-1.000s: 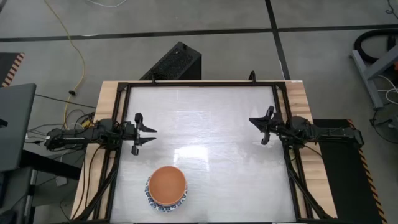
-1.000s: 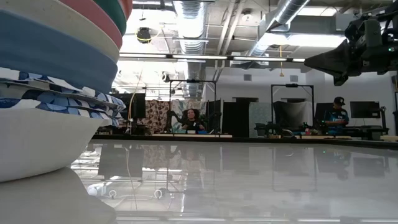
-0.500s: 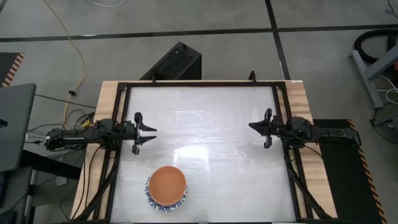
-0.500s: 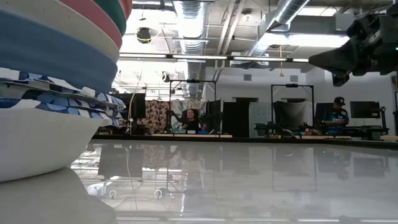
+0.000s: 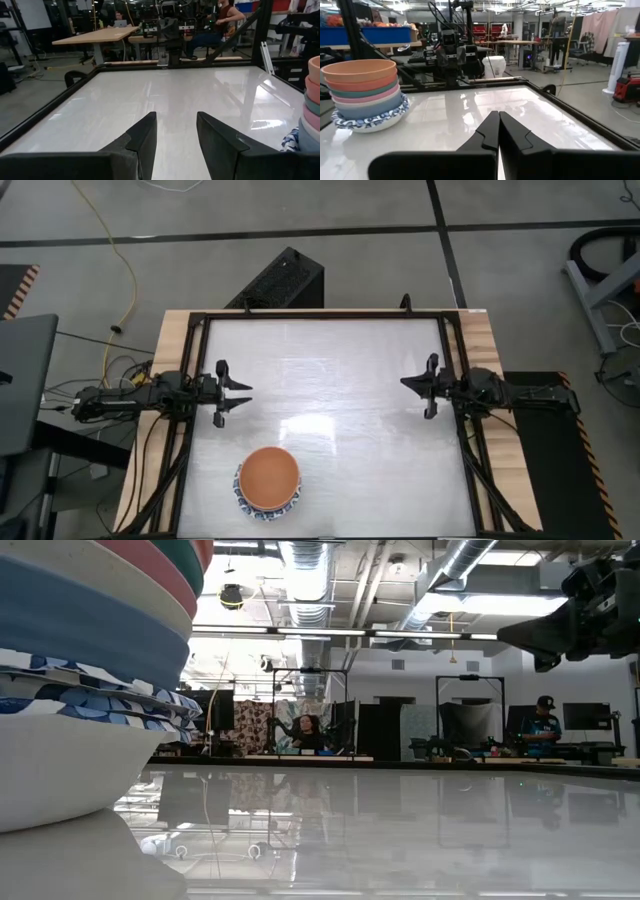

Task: Nest bowls inside each other
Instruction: Return to Home Position

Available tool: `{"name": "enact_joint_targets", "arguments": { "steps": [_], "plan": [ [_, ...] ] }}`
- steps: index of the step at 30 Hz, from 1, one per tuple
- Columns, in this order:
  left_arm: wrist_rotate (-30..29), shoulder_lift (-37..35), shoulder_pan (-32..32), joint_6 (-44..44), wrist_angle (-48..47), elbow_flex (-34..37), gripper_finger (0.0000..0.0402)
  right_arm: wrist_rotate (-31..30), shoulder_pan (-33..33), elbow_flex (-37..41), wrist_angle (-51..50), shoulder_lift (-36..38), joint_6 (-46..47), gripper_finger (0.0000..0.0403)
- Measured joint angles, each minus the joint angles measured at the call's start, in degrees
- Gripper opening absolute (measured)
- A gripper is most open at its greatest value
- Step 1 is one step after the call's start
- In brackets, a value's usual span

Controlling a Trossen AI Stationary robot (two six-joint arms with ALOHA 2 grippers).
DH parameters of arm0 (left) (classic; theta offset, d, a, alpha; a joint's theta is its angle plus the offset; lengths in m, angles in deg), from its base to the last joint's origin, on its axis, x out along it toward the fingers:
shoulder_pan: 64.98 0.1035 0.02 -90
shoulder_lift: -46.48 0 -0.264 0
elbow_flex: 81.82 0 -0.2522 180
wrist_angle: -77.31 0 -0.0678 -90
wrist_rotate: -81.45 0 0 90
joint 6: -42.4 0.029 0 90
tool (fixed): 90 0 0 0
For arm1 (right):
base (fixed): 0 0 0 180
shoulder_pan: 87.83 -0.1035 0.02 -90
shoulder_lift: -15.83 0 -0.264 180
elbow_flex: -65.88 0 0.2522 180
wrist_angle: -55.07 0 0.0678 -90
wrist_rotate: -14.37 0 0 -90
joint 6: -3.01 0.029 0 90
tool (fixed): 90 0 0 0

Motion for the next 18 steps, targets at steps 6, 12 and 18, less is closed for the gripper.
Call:
{"name": "enact_joint_targets", "arguments": {
  "steps": [6, 12, 18],
  "plan": [
    [0.0, 0.0, 0.0, 0.0, 0.0, 0.0, 0.013, 0.2, 0.0, 0.0, 0.0, 0.0, 0.0, 0.0025],
    [0.0, 0.0, 0.0, 0.0, 0.0, 0.0, 0.013, 0.2, 0.0, 0.0, -0.1, 0.0, 0.4, 0.0025],
    [0.0, 0.0, 0.0, 0.0, 0.0, 0.0, 0.013, 0.2, 0.0, 0.0, -0.1, 0.0, 0.5, 0.0025]
  ]
}}
